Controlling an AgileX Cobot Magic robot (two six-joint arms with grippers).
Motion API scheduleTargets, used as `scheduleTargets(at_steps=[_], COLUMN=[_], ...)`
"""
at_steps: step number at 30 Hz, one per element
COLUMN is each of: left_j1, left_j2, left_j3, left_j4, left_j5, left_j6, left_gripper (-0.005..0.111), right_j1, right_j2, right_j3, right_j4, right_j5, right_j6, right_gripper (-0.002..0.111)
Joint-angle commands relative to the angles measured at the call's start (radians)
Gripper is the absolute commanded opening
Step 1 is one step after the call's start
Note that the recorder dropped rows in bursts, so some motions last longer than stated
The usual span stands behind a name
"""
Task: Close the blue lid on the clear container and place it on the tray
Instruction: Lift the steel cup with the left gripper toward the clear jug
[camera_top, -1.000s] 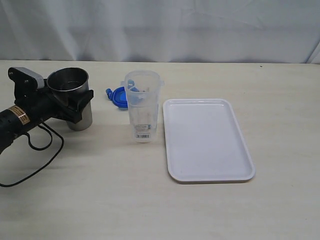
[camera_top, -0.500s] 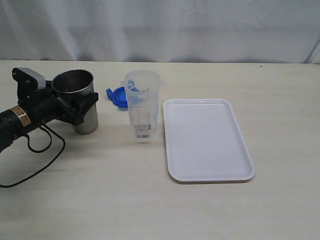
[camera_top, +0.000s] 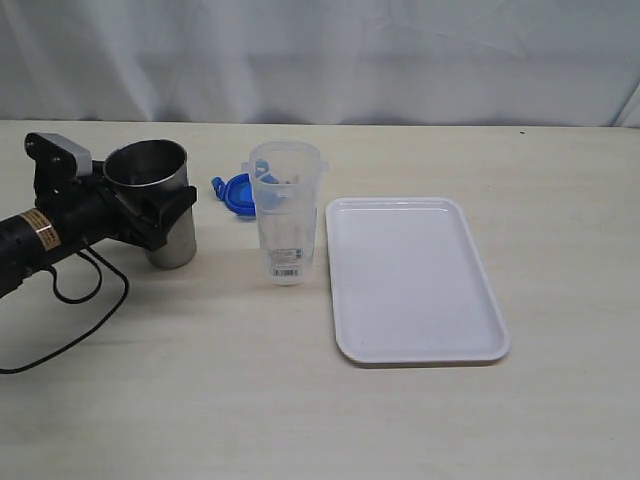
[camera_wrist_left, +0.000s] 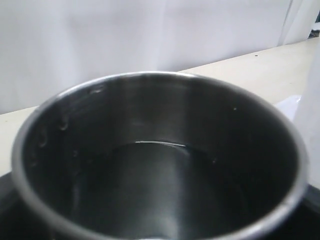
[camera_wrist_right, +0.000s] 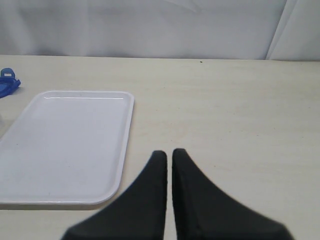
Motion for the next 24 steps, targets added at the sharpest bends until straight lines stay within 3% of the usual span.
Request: scheduleTargets(at_steps=[1, 13, 24], left_j1=[-0.004, -0.027, -0.027], left_j2=[-0.047, -0.09, -0.232], left_j3=[-0.001, -0.001, -0.001], left_j4=[0.013, 0.013, 0.013], left_j5=[-0.047, -0.047, -0.047], left_j6=[-0.027, -0.044, -0.109], left_gripper=[0.0, 0.0, 0.0], right_j1=[0.002, 0.002, 0.002], right_j2=[-0.005, -0.005, -0.005], right_j3=[0.003, 0.003, 0.003], right_j4=[-0.002, -0.002, -0.002], right_j5=[-0.011, -0.011, -0.011], right_j6=[-0.008, -0.008, -0.008], right_gripper=[0.005, 0.005, 0.005])
